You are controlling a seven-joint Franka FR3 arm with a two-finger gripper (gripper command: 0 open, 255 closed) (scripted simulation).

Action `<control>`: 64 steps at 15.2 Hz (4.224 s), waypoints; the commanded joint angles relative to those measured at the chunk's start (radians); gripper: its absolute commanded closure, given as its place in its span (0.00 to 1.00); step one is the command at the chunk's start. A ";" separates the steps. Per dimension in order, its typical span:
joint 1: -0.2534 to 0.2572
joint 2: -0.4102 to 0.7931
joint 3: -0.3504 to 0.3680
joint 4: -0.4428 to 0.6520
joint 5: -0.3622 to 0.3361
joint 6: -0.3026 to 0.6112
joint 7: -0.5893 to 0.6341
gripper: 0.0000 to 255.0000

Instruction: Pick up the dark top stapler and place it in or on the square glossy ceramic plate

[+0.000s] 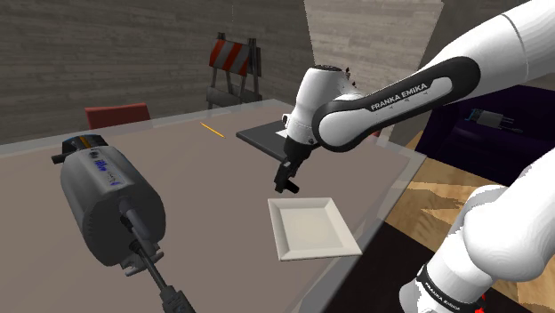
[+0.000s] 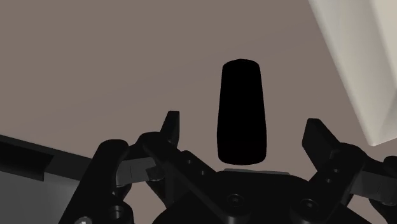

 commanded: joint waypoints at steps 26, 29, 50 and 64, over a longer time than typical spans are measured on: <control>0.002 -0.079 -0.015 0.098 0.008 -0.176 -0.009 1.00; 0.002 -0.093 -0.018 0.127 0.008 -0.219 -0.010 1.00; 0.160 -0.434 0.129 -0.139 0.148 -0.280 0.179 1.00; 0.165 -0.384 0.159 -0.227 0.168 -0.142 0.181 1.00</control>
